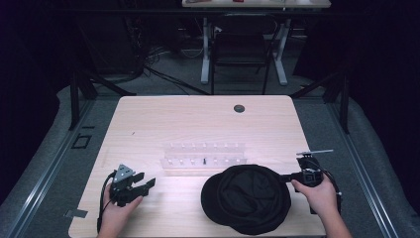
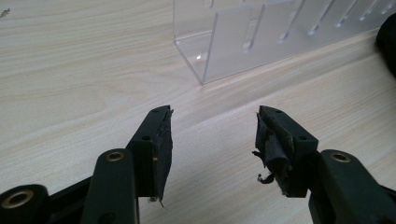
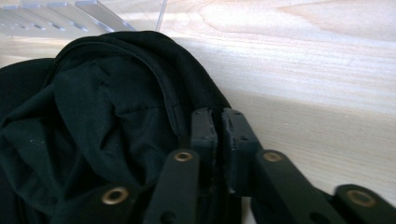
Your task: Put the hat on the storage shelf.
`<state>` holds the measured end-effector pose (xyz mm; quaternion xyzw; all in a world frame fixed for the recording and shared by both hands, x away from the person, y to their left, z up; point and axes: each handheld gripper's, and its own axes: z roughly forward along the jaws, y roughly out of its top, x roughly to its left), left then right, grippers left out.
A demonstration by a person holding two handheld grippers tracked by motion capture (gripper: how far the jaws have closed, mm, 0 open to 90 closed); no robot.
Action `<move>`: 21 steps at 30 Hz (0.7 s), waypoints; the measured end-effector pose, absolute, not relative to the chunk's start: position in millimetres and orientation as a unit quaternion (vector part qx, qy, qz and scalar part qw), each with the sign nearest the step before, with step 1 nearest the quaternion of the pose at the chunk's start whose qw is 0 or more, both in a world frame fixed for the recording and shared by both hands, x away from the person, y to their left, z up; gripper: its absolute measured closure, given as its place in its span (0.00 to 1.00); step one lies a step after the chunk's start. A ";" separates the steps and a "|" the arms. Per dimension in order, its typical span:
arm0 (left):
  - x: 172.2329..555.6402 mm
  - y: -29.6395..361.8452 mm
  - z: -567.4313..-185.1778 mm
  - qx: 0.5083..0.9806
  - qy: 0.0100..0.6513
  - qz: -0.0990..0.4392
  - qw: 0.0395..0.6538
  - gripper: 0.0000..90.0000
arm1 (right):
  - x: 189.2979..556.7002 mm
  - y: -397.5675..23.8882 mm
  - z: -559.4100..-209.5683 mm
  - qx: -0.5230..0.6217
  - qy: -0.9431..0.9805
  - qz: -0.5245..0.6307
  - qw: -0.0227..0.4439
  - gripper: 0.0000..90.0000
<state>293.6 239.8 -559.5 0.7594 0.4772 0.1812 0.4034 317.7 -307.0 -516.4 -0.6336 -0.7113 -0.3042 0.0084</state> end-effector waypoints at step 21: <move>293.9 236.4 -561.2 0.760 0.476 0.182 0.403 0.51 | 306.9 -329.2 -510.3 -0.643 -0.725 -0.224 0.104 0.84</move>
